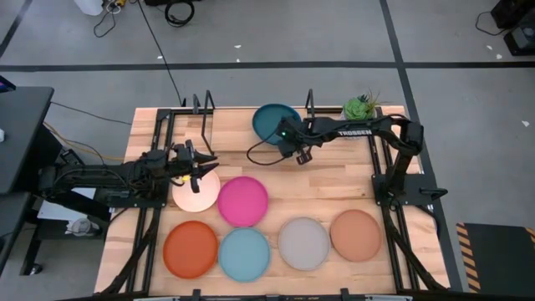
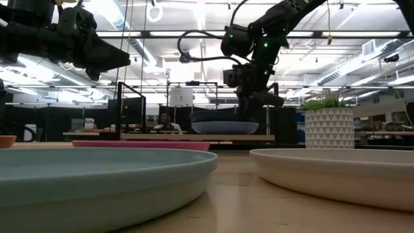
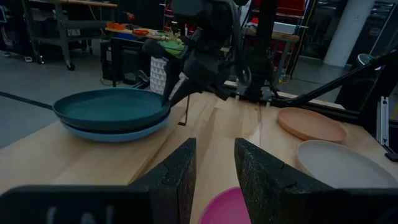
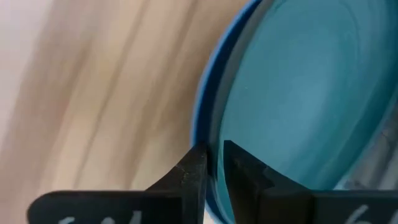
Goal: Place and stack plates onto a shelf
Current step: Stack the dark blue plate on top of the blue plate on the shelf, then stack the pink plate on top of the dark blue plate on the shelf
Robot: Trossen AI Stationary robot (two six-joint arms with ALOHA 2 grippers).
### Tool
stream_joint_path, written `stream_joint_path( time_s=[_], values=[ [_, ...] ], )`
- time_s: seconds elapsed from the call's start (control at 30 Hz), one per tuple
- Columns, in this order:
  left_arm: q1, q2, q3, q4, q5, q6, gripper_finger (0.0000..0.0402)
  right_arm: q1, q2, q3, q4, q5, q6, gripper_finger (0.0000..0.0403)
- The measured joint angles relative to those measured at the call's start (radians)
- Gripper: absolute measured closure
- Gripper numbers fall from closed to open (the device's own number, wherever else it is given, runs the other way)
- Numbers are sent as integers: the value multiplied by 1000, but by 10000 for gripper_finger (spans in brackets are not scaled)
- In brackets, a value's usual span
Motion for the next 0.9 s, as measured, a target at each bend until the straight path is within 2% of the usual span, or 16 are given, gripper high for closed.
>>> stream_joint_path(
  time_s=[0.37, 0.57, 0.63, 0.77, 0.9],
  values=[
    [0, 0, 0, -19, 0, -2, 285, 81, -50, 0, -57, 191, 56, 334],
    [0, 0, 0, -23, 0, -2, 285, 112, -74, 1, -71, 82, 173, 333],
    [0, 0, 0, -22, 0, -2, 285, 127, -74, 1, -74, 15, 227, 333],
    [0, -1, 0, -21, 0, 18, 285, 172, -73, 1, -58, -183, 281, 331],
    [1, -1, 0, -14, 0, 71, 285, 237, -73, -25, 11, -250, 300, 310]
  ],
)
